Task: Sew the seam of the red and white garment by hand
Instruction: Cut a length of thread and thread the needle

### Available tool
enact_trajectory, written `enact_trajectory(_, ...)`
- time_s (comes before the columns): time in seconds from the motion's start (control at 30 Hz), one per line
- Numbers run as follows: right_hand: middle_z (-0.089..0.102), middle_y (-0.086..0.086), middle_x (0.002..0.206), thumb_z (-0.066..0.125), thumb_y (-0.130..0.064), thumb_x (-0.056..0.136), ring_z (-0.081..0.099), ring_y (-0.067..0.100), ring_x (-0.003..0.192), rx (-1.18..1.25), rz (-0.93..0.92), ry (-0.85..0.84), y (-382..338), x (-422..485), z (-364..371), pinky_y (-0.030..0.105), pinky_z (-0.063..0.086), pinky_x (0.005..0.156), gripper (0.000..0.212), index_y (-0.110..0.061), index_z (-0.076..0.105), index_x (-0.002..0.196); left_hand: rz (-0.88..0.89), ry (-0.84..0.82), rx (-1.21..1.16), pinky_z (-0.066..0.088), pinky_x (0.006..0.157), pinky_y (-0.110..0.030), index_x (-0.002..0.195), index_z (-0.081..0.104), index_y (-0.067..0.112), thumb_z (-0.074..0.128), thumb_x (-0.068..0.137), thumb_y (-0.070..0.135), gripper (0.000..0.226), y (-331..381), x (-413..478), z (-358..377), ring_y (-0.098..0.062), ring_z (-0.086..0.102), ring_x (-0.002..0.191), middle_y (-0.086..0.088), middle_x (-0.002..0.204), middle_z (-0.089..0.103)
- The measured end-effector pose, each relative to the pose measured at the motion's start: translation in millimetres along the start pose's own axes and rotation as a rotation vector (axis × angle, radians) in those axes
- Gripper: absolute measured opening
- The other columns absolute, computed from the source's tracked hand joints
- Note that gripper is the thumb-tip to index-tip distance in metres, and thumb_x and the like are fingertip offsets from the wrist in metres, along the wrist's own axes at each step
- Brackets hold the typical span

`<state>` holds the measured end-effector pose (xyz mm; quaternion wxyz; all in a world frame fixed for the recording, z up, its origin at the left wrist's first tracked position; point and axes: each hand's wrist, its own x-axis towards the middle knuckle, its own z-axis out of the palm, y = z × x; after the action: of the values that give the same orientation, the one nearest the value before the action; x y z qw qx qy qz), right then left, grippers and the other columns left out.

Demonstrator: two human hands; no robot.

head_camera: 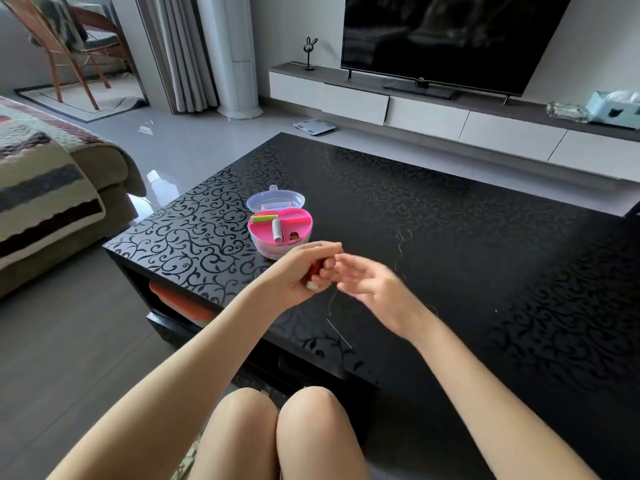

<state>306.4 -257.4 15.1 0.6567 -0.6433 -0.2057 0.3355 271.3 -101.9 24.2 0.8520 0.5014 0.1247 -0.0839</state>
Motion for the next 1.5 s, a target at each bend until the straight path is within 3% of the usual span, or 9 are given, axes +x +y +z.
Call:
enact_trajectory(0.07, 0.07, -0.002, 0.099, 0.048, 0.001, 0.094, 0.064, 0.01, 0.089, -0.147, 0.005, -0.105, -1.1, 4.3, 7.8, 0.025, 0.048, 0.082, 0.033, -0.011, 0.06, 0.123, -0.014, 0.011, -0.078, 0.016, 0.031, -0.012, 0.075, 0.052, 0.009, 0.051, 0.095, 0.01, 0.02, 3.1, 2.7, 0.3, -0.003, 0.034, 0.035, 0.003, 0.049, 0.043)
enact_trajectory(0.17, 0.05, -0.009, 0.06, 0.053, -0.019, 0.098, 0.039, 0.003, 0.053, -0.371, -0.041, -0.019, -1.9, 9.9, 7.0, 0.019, 0.031, 0.054, 0.021, -0.01, 0.07, 0.105, -0.044, 0.052, -0.193, 0.019, 0.03, -0.009, 0.076, 0.05, 0.011, 0.052, 0.093, 0.012, 0.017, 6.3, 4.7, -8.4, -0.001, 0.034, 0.033, 0.005, 0.049, 0.043)
enact_trajectory(0.37, 0.031, -0.006, 0.049, 0.056, -0.017, 0.096, 0.025, 0.004, 0.044, -0.387, -0.113, 0.121, -9.5, 8.9, -15.7, 0.014, 0.025, 0.047, 0.028, -0.006, 0.07, 0.074, -0.113, 0.137, -0.234, 0.017, 0.032, -0.01, 0.067, 0.045, 0.013, 0.056, 0.087, 0.014, 0.022, -3.7, 2.7, -40.6, -0.002, 0.033, 0.034, 0.004, 0.049, 0.041)
enact_trajectory(0.53, 0.029, -0.01, 0.045, 0.056, -0.013, 0.096, 0.022, 0.006, 0.045, -0.402, -0.076, 0.218, -18.4, 4.9, -53.2, 0.026, 0.019, 0.051, 0.028, -0.001, 0.07, 0.074, -0.089, 0.213, -0.398, 0.02, 0.032, -0.009, 0.073, 0.045, 0.013, 0.056, 0.083, 0.008, 0.016, -12.6, 4.4, -74.1, -0.002, 0.035, 0.034, 0.004, 0.049, 0.04)
enact_trajectory(0.87, 0.024, -0.007, 0.046, 0.055, -0.01, 0.095, 0.02, 0.009, 0.046, -0.438, -0.035, 0.367, -18.3, -11.0, -104.3, 0.024, 0.022, 0.049, 0.029, 0.0, 0.069, 0.072, -0.079, 0.399, -0.175, 0.02, 0.031, -0.009, 0.07, 0.043, 0.012, 0.052, 0.093, 0.008, 0.025, 4.0, -10.8, -141.1, -0.003, 0.031, 0.032, 0.005, 0.047, 0.039)
enact_trajectory(1.17, 0.022, -0.002, 0.047, 0.062, -0.006, 0.088, 0.019, 0.011, 0.046, -0.531, 0.239, 0.022, -3.2, -45.9, -113.5, 0.019, 0.021, 0.047, 0.026, -0.001, 0.07, 0.064, -0.011, 0.57, -0.225, 0.031, 0.034, -0.008, 0.08, 0.052, 0.008, 0.058, 0.09, 0.008, 0.012, 23.6, -28.1, -170.0, -0.001, 0.039, 0.036, 0.002, 0.054, 0.048)
enact_trajectory(1.27, 0.037, 0.003, 0.044, 0.063, -0.008, 0.087, 0.028, 0.011, 0.043, -0.638, 0.363, -0.078, 9.8, -57.0, -118.3, 0.022, 0.026, 0.048, 0.022, -0.001, 0.072, 0.067, 0.011, 0.544, -0.281, 0.031, 0.034, -0.007, 0.079, 0.053, 0.008, 0.059, 0.089, 0.009, 0.011, 24.4, -24.2, -161.8, 0.0, 0.04, 0.038, 0.003, 0.058, 0.049)
enact_trajectory(1.4, 0.073, -0.003, 0.075, 0.071, -0.019, 0.083, 0.065, 0.005, 0.068, -0.841, 0.449, -0.094, 23.2, -68.3, -121.5, 0.02, 0.049, 0.07, 0.008, -0.016, 0.078, 0.08, -0.022, 0.431, -0.242, 0.03, 0.032, -0.008, 0.076, 0.052, 0.009, 0.059, 0.088, 0.01, 0.014, 21.9, -19.8, -135.6, 0.0, 0.038, 0.036, 0.004, 0.051, 0.048)
enact_trajectory(1.5, 0.07, -0.017, 0.101, 0.075, -0.025, 0.081, 0.064, -0.005, 0.096, -0.897, 0.408, -0.032, 22.1, -69.2, -119.4, 0.018, 0.046, 0.093, 0.022, -0.026, 0.07, 0.102, -0.055, 0.339, -0.13, 0.028, 0.031, -0.009, 0.072, 0.047, 0.01, 0.062, 0.079, 0.008, 0.017, 18.2, -19.5, -108.3, -0.001, 0.035, 0.034, 0.005, 0.049, 0.046)
